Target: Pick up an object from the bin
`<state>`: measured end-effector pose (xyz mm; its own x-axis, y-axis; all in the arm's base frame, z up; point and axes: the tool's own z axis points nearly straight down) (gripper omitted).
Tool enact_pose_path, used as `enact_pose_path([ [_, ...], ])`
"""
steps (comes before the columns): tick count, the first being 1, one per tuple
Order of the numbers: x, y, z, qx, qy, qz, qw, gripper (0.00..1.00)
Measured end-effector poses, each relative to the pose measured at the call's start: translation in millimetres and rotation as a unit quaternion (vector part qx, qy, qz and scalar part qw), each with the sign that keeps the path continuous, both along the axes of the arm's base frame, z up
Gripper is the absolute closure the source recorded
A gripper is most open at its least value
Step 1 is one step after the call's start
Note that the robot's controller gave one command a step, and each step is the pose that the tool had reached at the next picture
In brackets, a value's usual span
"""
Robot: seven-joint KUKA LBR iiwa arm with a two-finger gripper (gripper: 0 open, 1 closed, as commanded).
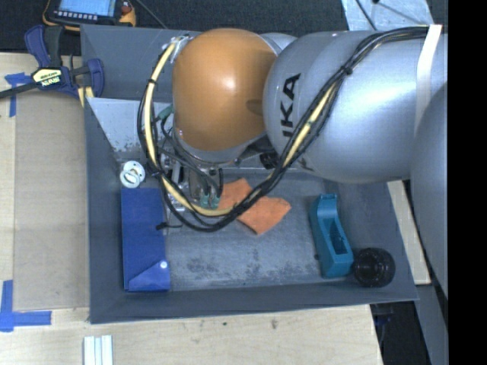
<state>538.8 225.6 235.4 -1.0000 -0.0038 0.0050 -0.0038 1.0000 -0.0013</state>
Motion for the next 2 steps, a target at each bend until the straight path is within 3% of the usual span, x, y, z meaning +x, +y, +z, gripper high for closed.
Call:
enact_pose_path([
  [1, 1.3, -1, 5, 0.001, -0.0038, -0.002, 1.0000, 0.00],
  [2, 9.6, -32, 7, 0.001, -0.0028, 0.052, 0.9986, 0.00],
])
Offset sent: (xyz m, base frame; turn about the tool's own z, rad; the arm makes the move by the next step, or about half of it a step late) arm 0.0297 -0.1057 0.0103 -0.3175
